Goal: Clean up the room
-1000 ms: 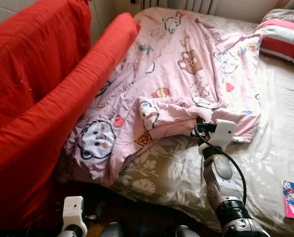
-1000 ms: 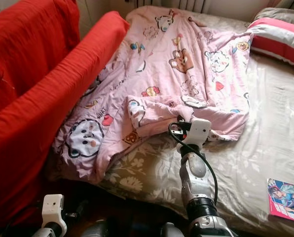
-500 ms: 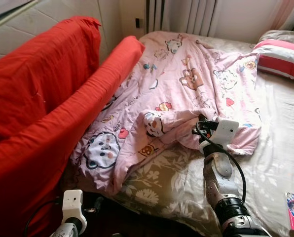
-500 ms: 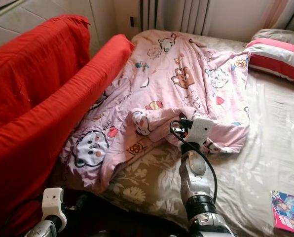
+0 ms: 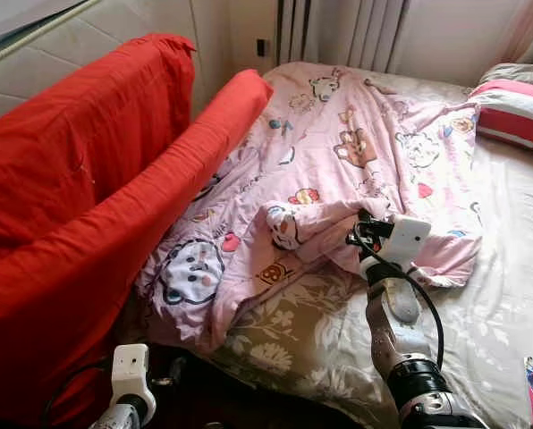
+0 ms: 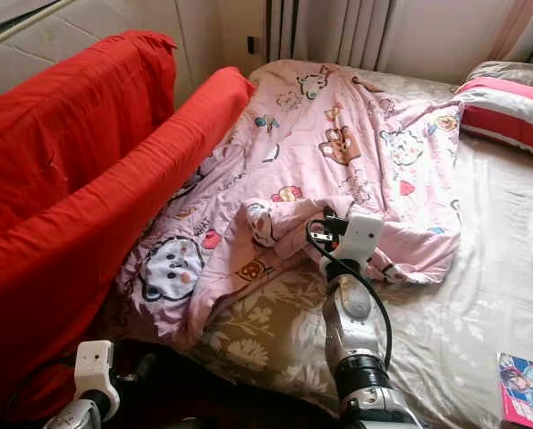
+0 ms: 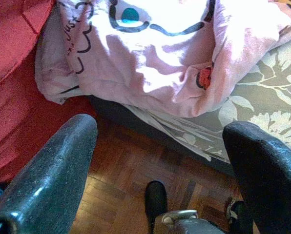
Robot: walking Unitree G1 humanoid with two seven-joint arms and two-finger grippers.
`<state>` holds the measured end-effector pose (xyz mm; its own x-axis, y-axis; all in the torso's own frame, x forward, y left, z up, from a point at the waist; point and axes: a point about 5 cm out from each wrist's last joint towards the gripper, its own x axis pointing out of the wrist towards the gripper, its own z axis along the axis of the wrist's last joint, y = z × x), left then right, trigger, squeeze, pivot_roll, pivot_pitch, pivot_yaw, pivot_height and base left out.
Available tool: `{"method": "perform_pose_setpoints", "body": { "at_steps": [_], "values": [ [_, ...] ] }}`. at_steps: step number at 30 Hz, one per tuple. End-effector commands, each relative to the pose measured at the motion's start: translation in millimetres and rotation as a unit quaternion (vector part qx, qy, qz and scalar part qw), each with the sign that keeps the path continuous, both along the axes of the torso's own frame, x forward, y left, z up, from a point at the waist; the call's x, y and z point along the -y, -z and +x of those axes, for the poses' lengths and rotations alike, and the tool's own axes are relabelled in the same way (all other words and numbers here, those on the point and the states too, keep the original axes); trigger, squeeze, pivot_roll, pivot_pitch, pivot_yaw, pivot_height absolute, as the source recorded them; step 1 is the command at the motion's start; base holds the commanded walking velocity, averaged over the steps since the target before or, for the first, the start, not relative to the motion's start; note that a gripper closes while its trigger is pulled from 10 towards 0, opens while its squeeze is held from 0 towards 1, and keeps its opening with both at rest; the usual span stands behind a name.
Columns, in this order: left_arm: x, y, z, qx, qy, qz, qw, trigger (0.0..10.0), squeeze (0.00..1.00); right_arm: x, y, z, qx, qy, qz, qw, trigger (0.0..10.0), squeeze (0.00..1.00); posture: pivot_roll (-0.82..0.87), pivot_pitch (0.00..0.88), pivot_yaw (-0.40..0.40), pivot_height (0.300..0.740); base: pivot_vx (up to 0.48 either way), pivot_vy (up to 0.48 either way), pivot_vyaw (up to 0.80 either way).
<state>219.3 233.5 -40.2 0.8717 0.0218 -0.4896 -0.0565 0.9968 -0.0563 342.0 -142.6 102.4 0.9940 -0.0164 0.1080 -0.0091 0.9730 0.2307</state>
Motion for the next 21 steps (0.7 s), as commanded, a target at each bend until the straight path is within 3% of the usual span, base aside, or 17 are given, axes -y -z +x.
{"method": "perform_pose_setpoints", "body": {
  "at_steps": [1,21],
  "values": [
    [-2.2,5.5,-9.2,-0.016,0.003,0.003,1.000,10.0,0.00,1.4,-0.6,-2.6,0.009,0.006,0.001,1.000,10.0,0.00,0.16,0.143,0.014,0.740,-0.240,0.000,0.00],
    [-4.9,7.6,-14.7,-0.024,0.015,0.006,1.000,10.0,0.00,8.0,-1.7,-7.6,0.021,0.030,0.000,0.999,10.0,0.00,0.17,0.162,0.033,0.740,-0.181,0.000,0.00]
  ]
}}
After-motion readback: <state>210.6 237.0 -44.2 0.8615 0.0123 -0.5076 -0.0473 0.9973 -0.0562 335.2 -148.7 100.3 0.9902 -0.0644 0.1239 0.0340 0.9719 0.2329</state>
